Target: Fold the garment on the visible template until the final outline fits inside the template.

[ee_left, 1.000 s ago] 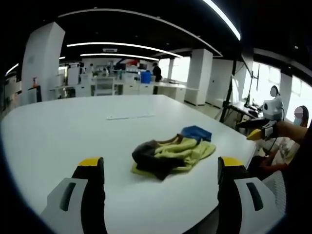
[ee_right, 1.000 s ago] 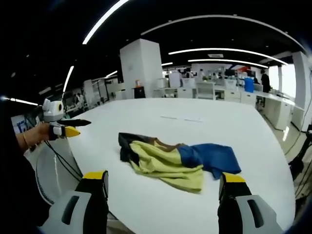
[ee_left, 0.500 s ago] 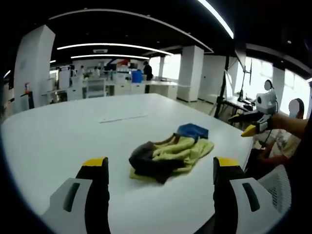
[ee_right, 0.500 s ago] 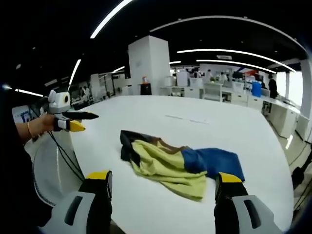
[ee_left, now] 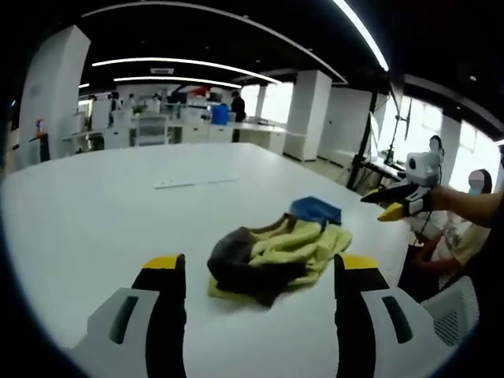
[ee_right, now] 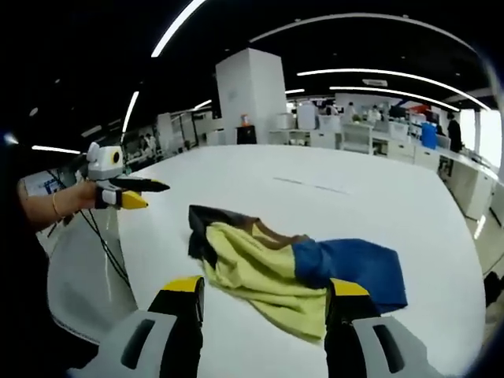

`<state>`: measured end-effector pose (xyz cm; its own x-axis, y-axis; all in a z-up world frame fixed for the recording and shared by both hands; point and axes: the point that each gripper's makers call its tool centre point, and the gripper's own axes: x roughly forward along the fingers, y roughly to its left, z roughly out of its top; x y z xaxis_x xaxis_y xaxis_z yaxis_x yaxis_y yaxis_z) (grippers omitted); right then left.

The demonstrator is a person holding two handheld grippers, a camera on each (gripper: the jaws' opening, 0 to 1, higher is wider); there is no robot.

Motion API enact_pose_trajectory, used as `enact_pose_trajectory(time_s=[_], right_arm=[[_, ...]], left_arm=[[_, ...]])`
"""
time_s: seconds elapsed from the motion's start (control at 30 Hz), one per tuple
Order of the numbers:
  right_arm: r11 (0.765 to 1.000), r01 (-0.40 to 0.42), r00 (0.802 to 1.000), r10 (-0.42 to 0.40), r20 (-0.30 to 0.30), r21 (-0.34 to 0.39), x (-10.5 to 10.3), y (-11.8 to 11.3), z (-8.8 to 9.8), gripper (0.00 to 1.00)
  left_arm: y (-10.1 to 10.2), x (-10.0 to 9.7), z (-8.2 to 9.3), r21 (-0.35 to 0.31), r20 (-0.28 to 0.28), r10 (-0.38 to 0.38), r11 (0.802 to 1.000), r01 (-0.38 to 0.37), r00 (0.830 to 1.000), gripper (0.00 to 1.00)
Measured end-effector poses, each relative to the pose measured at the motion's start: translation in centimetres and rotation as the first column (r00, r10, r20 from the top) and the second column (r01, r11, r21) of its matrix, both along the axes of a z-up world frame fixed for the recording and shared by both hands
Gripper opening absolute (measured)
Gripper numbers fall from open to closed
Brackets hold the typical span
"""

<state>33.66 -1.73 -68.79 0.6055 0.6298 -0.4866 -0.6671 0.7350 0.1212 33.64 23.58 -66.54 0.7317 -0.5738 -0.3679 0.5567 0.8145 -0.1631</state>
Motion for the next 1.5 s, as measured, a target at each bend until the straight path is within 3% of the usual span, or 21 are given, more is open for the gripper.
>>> enact_pose_trajectory(time_s=[0.37, 0.83, 1.03, 1.07, 1.33, 1.5], right_arm=[[1.0, 0.011, 1.0, -0.011, -0.006, 0.006, 3.6, -0.7, -0.6, 0.41], [0.998, 0.056, 0.996, -0.056, -0.065, 0.001, 7.0, -1.6, -2.6, 0.29], [0.997, 0.071, 0.993, -0.072, -0.093, -0.012, 8.1, -1.6, -3.8, 0.27], [0.997, 0.075, 0.993, -0.077, -0.094, -0.02, 8.3, -1.7, -4.1, 0.27], [0.995, 0.091, 0.987, -0.095, -0.133, -0.036, 9.3, -1.7, -5.8, 0.21], [0.994, 0.105, 0.978, -0.109, -0.179, -0.032, 9.8, -1.2, -7.4, 0.19]], left_arm=[[0.5, 2.7, -1.4, -0.018, -0.033, 0.013, 1.0, -0.014, 0.999, 0.66], [0.5, 6.0, -3.3, -0.015, -0.096, 0.013, 1.0, -0.014, 0.995, 0.57], [0.1, 6.7, -5.0, -0.01, -0.168, 0.01, 1.0, -0.012, 0.986, 0.52], [0.1, 6.7, -5.5, -0.009, -0.203, 0.013, 1.0, -0.015, 0.979, 0.5], [-0.2, 8.1, -7.3, -0.014, -0.243, 0.022, 1.0, -0.026, 0.97, 0.45], [-0.3, 8.6, -8.6, 0.001, -0.273, 0.027, 1.0, -0.028, 0.962, 0.38]])
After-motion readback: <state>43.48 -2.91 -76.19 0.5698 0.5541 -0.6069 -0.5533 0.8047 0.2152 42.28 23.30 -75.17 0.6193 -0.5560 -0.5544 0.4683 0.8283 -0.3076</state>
